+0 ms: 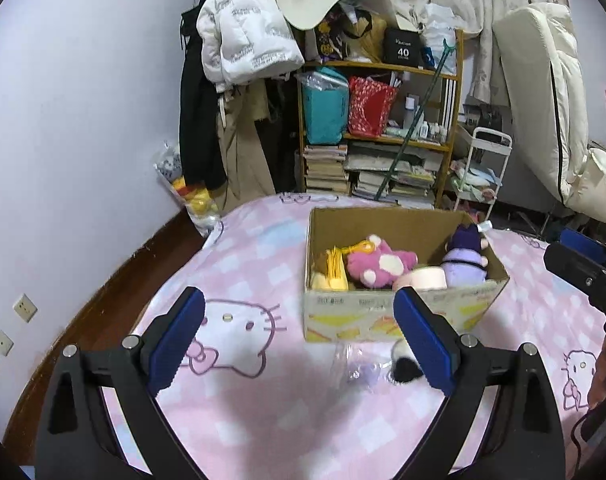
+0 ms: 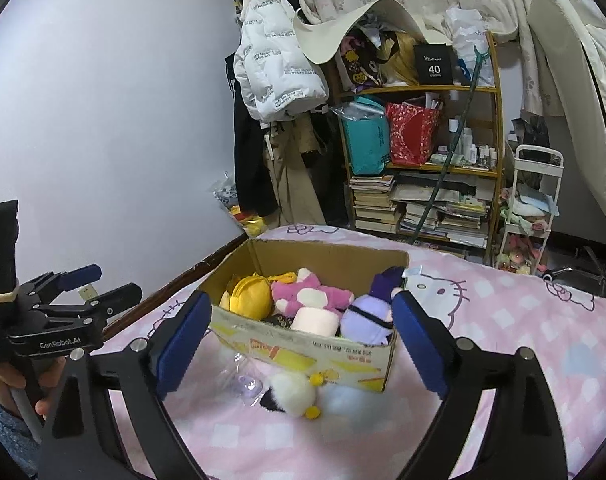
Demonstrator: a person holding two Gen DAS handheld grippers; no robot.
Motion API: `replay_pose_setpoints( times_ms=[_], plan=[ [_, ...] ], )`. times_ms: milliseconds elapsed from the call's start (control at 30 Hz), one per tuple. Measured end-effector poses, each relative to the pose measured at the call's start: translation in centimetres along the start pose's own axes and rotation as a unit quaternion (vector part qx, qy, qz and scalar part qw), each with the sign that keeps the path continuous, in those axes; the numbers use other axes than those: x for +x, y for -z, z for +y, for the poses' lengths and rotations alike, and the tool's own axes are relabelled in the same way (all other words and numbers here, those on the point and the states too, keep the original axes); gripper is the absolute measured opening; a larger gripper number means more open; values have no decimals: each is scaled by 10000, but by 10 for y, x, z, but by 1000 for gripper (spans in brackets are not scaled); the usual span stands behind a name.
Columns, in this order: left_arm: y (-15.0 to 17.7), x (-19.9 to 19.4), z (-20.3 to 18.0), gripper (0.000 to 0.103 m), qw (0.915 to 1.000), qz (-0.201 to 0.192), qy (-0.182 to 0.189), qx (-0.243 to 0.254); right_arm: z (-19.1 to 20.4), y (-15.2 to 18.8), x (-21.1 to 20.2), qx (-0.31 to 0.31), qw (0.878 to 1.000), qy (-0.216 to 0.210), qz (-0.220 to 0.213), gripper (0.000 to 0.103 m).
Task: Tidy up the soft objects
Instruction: 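Open both tools to drop the yellow dog plush and purple doll into the box, then lower the left tool to the clear bag while the right tool lowers to the white pompom keychain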
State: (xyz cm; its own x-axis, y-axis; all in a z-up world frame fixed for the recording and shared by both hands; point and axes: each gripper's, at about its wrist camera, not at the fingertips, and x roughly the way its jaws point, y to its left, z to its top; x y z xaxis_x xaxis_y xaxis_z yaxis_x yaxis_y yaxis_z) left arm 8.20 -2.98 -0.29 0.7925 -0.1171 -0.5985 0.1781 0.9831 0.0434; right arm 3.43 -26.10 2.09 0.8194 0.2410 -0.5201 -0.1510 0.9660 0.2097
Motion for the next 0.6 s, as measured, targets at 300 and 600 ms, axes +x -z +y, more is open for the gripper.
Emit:
replay_pose_setpoints(
  times_ms=[300, 600],
  plan=[
    [9, 10, 4, 94, 9996, 258, 126, -54, 4, 16, 14, -49, 9996, 53, 272, 97],
    [19, 40, 2, 94, 9967, 706, 396, -88, -4, 32, 43, 161, 9979, 103, 619, 97]
  ],
)
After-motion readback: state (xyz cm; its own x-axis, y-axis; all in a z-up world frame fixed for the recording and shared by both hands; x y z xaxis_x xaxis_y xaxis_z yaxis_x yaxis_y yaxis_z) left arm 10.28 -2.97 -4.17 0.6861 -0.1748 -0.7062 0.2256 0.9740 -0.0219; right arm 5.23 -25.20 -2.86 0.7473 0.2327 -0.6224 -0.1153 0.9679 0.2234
